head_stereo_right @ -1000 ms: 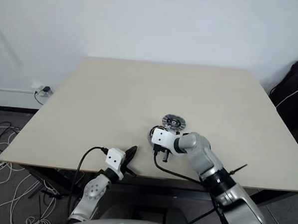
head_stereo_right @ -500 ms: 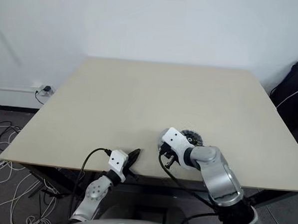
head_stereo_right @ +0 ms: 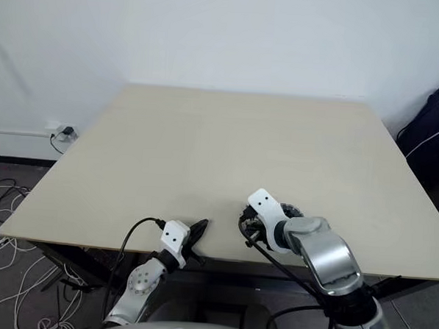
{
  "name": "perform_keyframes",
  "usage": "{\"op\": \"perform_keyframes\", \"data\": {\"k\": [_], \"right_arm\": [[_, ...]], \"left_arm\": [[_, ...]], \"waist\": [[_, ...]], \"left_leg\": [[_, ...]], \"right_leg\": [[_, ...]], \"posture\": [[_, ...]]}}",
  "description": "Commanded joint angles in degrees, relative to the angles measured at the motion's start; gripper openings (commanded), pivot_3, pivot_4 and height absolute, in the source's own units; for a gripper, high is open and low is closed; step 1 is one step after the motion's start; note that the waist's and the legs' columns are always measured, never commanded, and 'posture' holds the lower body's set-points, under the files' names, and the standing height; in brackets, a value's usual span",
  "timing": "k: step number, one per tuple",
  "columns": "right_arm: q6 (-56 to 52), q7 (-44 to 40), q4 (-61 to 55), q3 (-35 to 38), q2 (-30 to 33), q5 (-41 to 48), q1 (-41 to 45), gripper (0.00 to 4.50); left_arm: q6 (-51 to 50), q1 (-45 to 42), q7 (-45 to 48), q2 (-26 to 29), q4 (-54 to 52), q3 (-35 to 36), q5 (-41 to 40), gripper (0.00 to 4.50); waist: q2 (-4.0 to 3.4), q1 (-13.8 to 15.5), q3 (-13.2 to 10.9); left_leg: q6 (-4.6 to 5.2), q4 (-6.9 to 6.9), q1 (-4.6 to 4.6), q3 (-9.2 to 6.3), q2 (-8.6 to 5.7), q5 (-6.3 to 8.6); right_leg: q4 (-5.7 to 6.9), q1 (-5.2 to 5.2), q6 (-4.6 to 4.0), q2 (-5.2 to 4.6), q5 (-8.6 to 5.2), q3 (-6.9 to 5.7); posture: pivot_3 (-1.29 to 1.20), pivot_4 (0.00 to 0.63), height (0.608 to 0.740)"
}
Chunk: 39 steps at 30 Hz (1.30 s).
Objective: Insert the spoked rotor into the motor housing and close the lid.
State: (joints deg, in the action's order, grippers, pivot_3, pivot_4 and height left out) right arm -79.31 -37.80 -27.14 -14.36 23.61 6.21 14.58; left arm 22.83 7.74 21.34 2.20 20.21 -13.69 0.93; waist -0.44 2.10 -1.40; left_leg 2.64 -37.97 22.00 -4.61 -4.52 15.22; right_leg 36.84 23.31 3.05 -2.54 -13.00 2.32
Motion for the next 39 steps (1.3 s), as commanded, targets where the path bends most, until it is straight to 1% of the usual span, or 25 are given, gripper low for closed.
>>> {"op": "perform_keyframes", "data": {"k": [1,5,8,10,14,16,19,23,24,25,27,28,30,33,36,39], "right_arm": [[2.2,3.6,4.2,1.6,-2.2,0.7,3.2,0.1],[3.7,7.3,12.1,2.2,-6.7,1.2,6.1,0.1],[5.6,10.3,19.3,4.4,-11.5,1.8,7.8,0.1],[6.7,11.9,22.2,5.2,-13.7,1.9,8.4,0.1],[9.1,14.3,25.0,4.2,-16.4,1.7,8.7,0.1],[10.1,15.3,25.7,3.9,-17.5,1.7,8.6,0.1],[13.0,17.7,26.8,3.1,-19.5,1.1,8.1,0.1],[16.0,19.9,27.4,4.4,-22.4,1.6,7.7,0.1],[16.8,20.2,27.3,4.6,-23.2,1.9,7.6,0.83],[17.4,20.2,26.9,4.8,-23.9,2.4,7.6,1.09],[17.9,20.2,25.9,4.8,-24.8,2.9,7.6,1.73],[18.0,20.2,25.2,4.7,-25.1,3.2,7.6,2.12],[17.3,19.5,23.6,4.5,-25.3,4.2,7.7,2.71],[16.8,18.7,21.6,3.7,-24.9,5.3,7.7,2.71],[17.4,17.3,16.7,2.3,-24.3,7.0,6.5,2.71],[18.5,16.6,13.3,1.3,-23.8,8.1,5.2,2.71]], "left_arm": [[0.5,-0.6,0.4,-0.3,-0.4,0.0,-0.8,0.0],[0.5,-0.7,0.4,-0.1,-0.4,0.2,-0.9,0.0],[0.6,-0.7,0.2,-0.1,-0.5,0.3,-0.9,0.0],[0.6,-0.6,0.2,0.0,-0.6,0.4,-0.9,0.0],[0.6,-0.3,0.1,0.1,-0.8,0.6,-1.0,0.0],[0.6,-0.3,0.1,0.1,-0.8,0.7,-1.0,0.0],[0.5,-0.3,0.1,0.2,-0.8,0.7,-1.0,0.0],[0.4,-0.3,0.2,0.1,-0.7,0.7,-0.9,0.0],[0.4,-0.4,0.3,0.1,-0.7,0.7,-0.9,0.0],[0.4,-0.4,0.3,0.1,-0.6,0.7,-0.9,0.0],[0.4,-0.4,0.5,0.2,-0.6,0.7,-0.9,0.0],[0.4,-0.4,0.5,0.2,-0.6,0.7,-0.9,0.0],[0.4,-0.4,0.6,0.3,-0.5,0.7,-0.9,0.0],[0.4,-0.5,0.8,0.5,-0.4,0.8,-1.0,0.0],[0.4,-0.7,1.0,0.6,-0.2,0.7,-1.0,0.0],[0.3,-0.8,1.2,0.5,-0.3,0.7,-1.0,0.0]], "waist": [[-0.01,0.0,0.0],[-0.02,0.0,0.0],[0.0,-0.1,0.1],[0.02,-0.4,0.2],[0.0,-1.2,0.3],[-0.02,-1.6,0.3],[-0.04,-2.2,0.3],[-0.06,-3.0,0.3],[-0.08,-3.0,0.3],[-0.12,-3.0,0.3],[-0.19,-3.0,0.2],[-0.2,-3.0,0.2],[-0.2,-2.9,0.2],[-0.2,-2.8,0.2],[-0.2,-2.7,0.2],[-0.2,-2.8,0.2]], "left_leg": [[0.0,0.0,0.0,0.0,0.0,0.0],[0.0,0.0,-0.01,0.01,0.0,-0.02],[-0.01,0.02,-0.03,0.01,0.0,-0.03],[-0.03,0.03,-0.06,0.01,0.0,-0.04],[-0.04,0.03,-0.37,0.02,0.0,-0.07],[-0.03,0.03,-0.52,0.02,0.0,-0.08],[-0.03,0.02,-0.54,0.01,0.01,-0.18],[-0.06,0.03,-0.57,0.0,0.02,-0.28],[-0.07,0.03,-0.58,0.01,0.02,-0.3],[-0.08,0.03,-0.58,0.01,0.02,-0.32],[-0.07,0.03,-0.57,0.0,0.02,-0.34],[-0.07,0.05,-0.57,0.0,0.02,-0.34],[-0.08,0.07,-0.52,0.0,0.02,-0.35],[-0.05,0.13,-0.4,0.0,0.0,-0.33],[-0.05,0.24,-0.38,0.0,-0.01,-0.31],[-0.06,0.32,-0.36,0.0,0.0,-0.31]], "right_leg": [[0.01,0.0,0.0,-0.01,0.0,0.0],[0.02,0.0,-0.13,0.0,0.09,0.0],[0.02,0.0,-0.15,0.03,0.1,0.01],[0.04,-0.01,-0.17,0.03,0.12,0.03],[0.04,-0.34,-0.18,0.04,0.14,0.03],[0.03,-0.5,0.02,0.04,-0.05,0.02],[0.05,-0.53,-0.01,0.03,0.01,0.0],[0.08,-0.53,-0.04,0.04,0.13,0.0],[0.08,-0.52,0.0,0.05,0.17,0.0],[0.08,-0.51,0.1,0.05,0.23,-0.01],[0.07,-0.5,0.19,0.05,0.28,-0.03],[0.07,-0.48,0.22,0.05,0.3,-0.04],[0.05,-0.44,0.2,0.06,0.28,-0.04],[-0.02,-0.31,0.01,0.05,0.36,-0.01],[-0.04,-0.23,-0.11,0.03,0.38,0.01],[-0.03,-0.18,0.11,0.02,0.19,0.0]], "posture": [[0.0,0.0,0.74],[0.0,0.0,0.74],[0.0,0.0,0.74],[0.0,0.0,0.74],[0.0,0.0,0.74],[0.0,0.0,0.74],[0.0,0.0,0.74],[0.0,0.0,0.74],[0.0,0.0,0.74],[0.0,0.0,0.74],[0.0,0.0,0.74],[0.0,0.0,0.74],[0.0,0.0,0.74],[0.0,0.0,0.74],[0.0,0.0,0.74],[0.0,0.0,0.74]]}}
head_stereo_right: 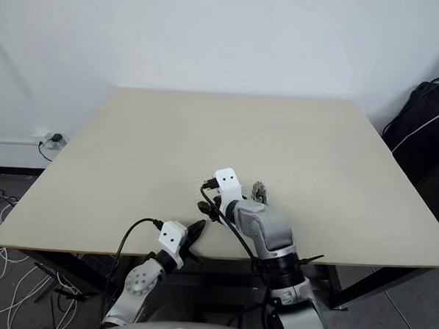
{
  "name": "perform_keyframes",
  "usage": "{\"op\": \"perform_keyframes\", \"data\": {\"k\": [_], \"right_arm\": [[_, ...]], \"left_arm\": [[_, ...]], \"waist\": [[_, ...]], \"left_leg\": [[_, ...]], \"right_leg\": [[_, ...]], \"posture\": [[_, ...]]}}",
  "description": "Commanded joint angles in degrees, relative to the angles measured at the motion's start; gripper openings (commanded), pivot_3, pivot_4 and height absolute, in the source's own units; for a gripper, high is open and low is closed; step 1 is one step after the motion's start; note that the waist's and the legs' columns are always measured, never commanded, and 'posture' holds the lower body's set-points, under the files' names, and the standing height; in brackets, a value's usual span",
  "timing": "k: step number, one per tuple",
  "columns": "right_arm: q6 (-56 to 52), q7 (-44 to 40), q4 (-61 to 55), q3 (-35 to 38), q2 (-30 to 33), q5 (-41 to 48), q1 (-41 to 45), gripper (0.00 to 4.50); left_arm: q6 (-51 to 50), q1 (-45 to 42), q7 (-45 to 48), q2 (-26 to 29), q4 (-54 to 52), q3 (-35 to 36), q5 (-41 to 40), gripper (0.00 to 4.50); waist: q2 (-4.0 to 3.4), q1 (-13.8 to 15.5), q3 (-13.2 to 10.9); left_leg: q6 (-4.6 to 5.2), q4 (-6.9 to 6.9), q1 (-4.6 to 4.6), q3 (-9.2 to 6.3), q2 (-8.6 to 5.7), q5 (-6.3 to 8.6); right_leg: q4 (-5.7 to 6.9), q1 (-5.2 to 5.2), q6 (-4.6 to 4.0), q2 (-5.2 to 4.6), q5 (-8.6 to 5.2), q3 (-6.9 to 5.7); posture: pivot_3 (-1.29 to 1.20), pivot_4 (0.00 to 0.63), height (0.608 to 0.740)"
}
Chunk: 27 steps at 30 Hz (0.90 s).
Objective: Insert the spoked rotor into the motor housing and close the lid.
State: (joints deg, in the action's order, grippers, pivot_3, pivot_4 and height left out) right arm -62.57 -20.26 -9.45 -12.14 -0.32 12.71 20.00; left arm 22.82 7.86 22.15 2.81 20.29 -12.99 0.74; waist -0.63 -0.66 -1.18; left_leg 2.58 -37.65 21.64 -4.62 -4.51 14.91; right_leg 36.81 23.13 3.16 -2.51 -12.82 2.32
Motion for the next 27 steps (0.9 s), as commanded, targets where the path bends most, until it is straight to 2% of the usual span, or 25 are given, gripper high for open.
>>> {"op": "perform_keyframes", "data": {"k": [1,7,13,18,27], "right_arm": [[3.7,-1.6,-6.2,-1.6,0.6,1.8,-1.1,2.71],[23.7,-6.0,-17.4,-7.2,4.8,0.2,-7.8,2.71],[37.3,-2.8,-19.3,-9.8,5.6,-4.4,-12.7,2.71],[40.5,-1.3,-19.0,-10.0,4.9,-4.8,-14.5,2.71],[39.1,-0.5,-18.7,-10.1,5.0,-4.6,-14.8,2.71]], "left_arm": [[0.2,-1.0,0.5,-0.1,-0.5,0.0,-0.8,0.0],[-0.8,-0.9,1.1,0.0,-1.5,-0.2,-0.9,0.0],[-1.4,-0.7,1.9,0.5,-2.2,-0.2,-1.2,0.0],[-1.1,-1.1,2.5,0.9,-1.4,-0.3,-1.4,0.0],[0.4,-2.0,3.0,0.7,1.5,-0.1,-1.2,0.0]], "waist": [[0.0,0.0,0.0],[0.03,0.0,0.0],[0.07,0.1,-0.1],[0.09,0.1,-0.1],[0.1,0.3,-0.1]], "left_leg": [[0.0,0.0,0.0,0.0,0.01,0.0],[0.01,0.0,0.02,0.0,0.0,0.01],[0.01,-0.02,0.01,0.0,0.0,0.0],[0.01,-0.05,0.01,0.0,0.0,0.0],[0.01,-0.04,0.01,-0.01,0.0,0.0]], "right_leg": [[0.0,0.0,0.01,0.0,-0.01,0.0],[-0.04,-0.02,0.18,-0.02,-0.11,-0.02],[-0.03,-0.05,0.19,-0.02,-0.11,-0.04],[-0.03,-0.07,0.19,-0.02,-0.11,-0.03],[-0.03,-0.07,0.18,-0.01,-0.1,-0.02]], "posture": [[0.0,0.0,0.74],[0.0,0.0,0.74],[0.0,0.0,0.74],[0.0,0.0,0.74],[0.0,0.0,0.74]]}}
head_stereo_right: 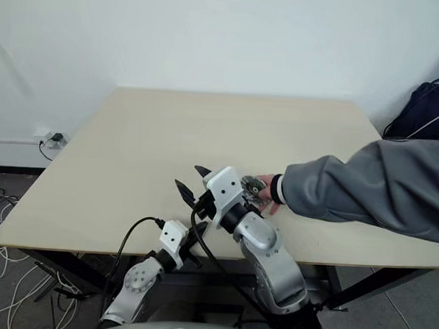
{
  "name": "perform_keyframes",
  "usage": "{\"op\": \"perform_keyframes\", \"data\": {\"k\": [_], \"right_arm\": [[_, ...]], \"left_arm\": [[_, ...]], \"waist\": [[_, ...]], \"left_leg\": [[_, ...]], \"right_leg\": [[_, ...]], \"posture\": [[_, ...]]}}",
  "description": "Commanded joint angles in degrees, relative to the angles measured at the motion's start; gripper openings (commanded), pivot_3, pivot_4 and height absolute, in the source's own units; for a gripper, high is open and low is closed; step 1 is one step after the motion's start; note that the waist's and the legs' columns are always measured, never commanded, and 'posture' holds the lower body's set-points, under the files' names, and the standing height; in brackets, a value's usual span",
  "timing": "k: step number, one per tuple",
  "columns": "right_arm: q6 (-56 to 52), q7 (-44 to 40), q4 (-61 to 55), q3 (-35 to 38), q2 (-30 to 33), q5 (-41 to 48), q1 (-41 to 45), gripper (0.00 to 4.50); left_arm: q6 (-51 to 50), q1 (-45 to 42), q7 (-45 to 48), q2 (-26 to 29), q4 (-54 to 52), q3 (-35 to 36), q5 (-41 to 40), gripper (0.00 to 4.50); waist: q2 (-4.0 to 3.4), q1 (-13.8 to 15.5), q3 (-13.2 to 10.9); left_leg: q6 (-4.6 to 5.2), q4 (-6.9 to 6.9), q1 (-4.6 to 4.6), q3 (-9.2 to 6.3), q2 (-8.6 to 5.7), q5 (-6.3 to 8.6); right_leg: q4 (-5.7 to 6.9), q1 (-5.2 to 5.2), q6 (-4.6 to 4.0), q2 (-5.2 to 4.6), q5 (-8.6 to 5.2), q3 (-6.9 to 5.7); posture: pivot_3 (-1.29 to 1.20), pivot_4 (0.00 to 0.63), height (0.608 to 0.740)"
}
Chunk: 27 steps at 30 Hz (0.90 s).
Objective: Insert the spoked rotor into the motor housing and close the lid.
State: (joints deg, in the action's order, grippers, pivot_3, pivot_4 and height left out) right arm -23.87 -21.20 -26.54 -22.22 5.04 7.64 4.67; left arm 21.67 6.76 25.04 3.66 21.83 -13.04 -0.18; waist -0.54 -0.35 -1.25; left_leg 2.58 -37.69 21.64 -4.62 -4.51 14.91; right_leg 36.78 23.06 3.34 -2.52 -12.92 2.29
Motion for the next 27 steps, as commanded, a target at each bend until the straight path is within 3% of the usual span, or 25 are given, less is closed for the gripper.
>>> {"op": "perform_keyframes", "data": {"k": [1,16,24,27], "right_arm": [[0.1,0.4,-1.6,0.0,-0.4,0.4,0.5,2.71],[-1.6,0.3,-1.2,-0.2,0.2,0.4,1.1,2.71],[-17.8,-4.2,4.6,-1.5,13.5,-5.2,9.7,2.71],[-20.1,-7.7,7.9,-6.0,18.9,-8.9,13.6,2.71]], "left_arm": [[1.6,-0.9,0.1,-0.2,0.1,-0.1,-0.2,0.0],[3.3,-1.8,0.2,-0.1,3.2,0.4,-0.3,0.0],[3.8,-2.6,0.3,-0.5,4.5,0.3,-0.5,0.0],[4.0,-2.7,0.3,-0.6,4.9,0.3,-0.5,0.0]], "waist": [[0.0,0.0,0.0],[0.01,0.1,0.0],[0.05,0.8,0.0],[0.01,1.0,0.0]], "left_leg": [[0.0,0.0,0.0,0.0,0.0,0.0],[0.0,-0.01,0.0,0.0,0.0,0.0],[0.01,-0.12,-0.01,0.0,0.0,0.0],[0.01,-0.09,-0.01,-0.01,0.03,0.0]], "right_leg": [[0.0,0.0,0.0,0.0,0.0,0.0],[0.0,-0.01,0.0,0.0,0.0,-0.01],[0.0,-0.09,-0.02,-0.02,0.01,-0.06],[0.02,-0.05,-0.05,-0.01,-0.01,-0.07]], "posture": [[0.0,0.0,0.74],[0.0,0.0,0.74],[0.0,0.0,0.74],[0.0,0.0,0.74]]}}
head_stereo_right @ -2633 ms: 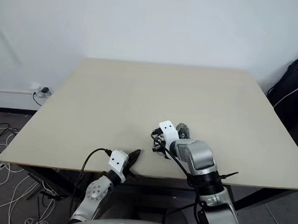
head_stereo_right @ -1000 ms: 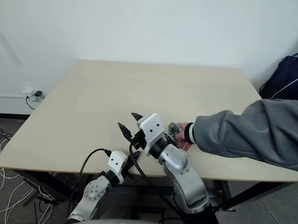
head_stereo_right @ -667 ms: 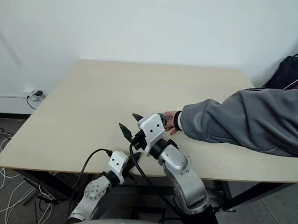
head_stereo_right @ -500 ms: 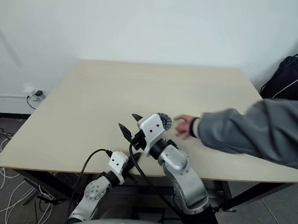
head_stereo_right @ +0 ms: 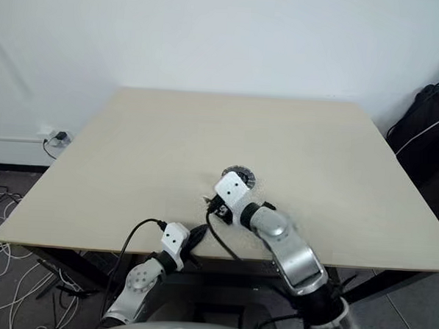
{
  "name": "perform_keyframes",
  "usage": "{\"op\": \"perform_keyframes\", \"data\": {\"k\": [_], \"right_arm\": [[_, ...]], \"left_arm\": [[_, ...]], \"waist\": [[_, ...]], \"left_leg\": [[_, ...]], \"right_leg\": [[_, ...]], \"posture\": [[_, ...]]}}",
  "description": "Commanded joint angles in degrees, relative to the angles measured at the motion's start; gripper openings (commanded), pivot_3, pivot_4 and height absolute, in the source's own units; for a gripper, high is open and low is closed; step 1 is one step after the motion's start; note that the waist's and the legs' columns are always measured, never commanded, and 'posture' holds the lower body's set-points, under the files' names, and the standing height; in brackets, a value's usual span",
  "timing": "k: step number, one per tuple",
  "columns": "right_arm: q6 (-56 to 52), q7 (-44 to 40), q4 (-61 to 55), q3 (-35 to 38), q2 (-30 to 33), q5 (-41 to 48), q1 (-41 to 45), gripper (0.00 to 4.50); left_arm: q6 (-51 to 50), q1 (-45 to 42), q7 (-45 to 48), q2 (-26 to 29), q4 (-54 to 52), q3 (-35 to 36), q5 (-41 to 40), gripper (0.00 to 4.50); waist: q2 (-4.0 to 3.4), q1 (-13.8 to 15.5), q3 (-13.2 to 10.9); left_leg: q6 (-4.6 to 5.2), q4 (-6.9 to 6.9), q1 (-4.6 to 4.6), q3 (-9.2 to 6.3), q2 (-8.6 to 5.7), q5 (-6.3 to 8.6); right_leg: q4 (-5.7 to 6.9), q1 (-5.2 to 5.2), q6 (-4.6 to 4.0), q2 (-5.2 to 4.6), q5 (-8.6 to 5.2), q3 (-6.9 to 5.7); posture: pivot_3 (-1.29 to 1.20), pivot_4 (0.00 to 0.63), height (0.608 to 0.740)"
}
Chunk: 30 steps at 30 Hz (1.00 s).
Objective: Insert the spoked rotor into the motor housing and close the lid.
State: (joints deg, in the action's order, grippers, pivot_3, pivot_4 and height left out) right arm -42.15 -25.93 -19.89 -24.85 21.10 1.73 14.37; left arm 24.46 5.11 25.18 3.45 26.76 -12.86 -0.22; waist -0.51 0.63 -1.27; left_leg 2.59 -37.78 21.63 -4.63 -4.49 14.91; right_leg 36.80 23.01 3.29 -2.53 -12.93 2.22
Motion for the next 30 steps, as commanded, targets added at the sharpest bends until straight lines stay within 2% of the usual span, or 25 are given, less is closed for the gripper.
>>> {"op": "perform_keyframes", "data": {"k": [1,8,15,27,30], "right_arm": [[-2.3,-4.4,2.3,-4.8,4.2,-3.8,5.1,2.71],[2.9,-16.1,8.9,-11.0,10.5,-5.9,11.1,2.71],[7.5,-23.0,16.3,-14.8,12.1,-10.1,15.2,2.71],[11.7,-26.7,22.8,-16.7,10.7,-16.6,17.3,2.71],[12.3,-27.2,23.6,-16.4,10.4,-17.5,17.3,2.15]], "left_arm": [[1.3,-1.1,0.2,-0.5,0.1,0.2,-0.5,0.0],[0.7,-0.5,-0.2,-0.8,-1.2,0.0,-0.2,0.0],[0.2,0.3,-1.0,-1.2,-2.9,0.0,-0.2,0.0],[-1.0,1.1,-2.0,-1.5,-5.5,-0.4,-0.2,0.0],[-1.6,1.3,-2.3,-1.7,-6.5,-0.5,-0.2,0.0]], "waist": [[0.01,0.2,0.0],[0.06,0.4,0.0],[0.09,0.6,-0.1],[0.09,0.9,-0.1],[0.08,0.9,0.0]], "left_leg": [[0.0,0.0,0.0,0.0,0.0,0.0],[0.07,-0.02,0.0,-0.01,-0.01,0.03],[0.07,-0.03,0.0,0.0,-0.01,0.03],[0.06,-0.04,0.0,-0.01,-0.01,0.04],[0.06,-0.06,0.0,0.0,-0.01,0.04]], "right_leg": [[-0.01,0.01,0.0,0.0,0.0,-0.01],[-0.14,-0.09,0.02,-0.02,0.01,-0.08],[-0.14,-0.1,0.04,-0.03,0.02,-0.08],[-0.11,-0.09,0.03,-0.04,0.03,-0.08],[-0.09,-0.09,0.03,-0.04,0.04,-0.07]], "posture": [[0.0,0.0,0.74],[0.0,0.0,0.74],[0.0,0.0,0.74],[0.0,0.0,0.74],[0.0,0.0,0.74]]}}
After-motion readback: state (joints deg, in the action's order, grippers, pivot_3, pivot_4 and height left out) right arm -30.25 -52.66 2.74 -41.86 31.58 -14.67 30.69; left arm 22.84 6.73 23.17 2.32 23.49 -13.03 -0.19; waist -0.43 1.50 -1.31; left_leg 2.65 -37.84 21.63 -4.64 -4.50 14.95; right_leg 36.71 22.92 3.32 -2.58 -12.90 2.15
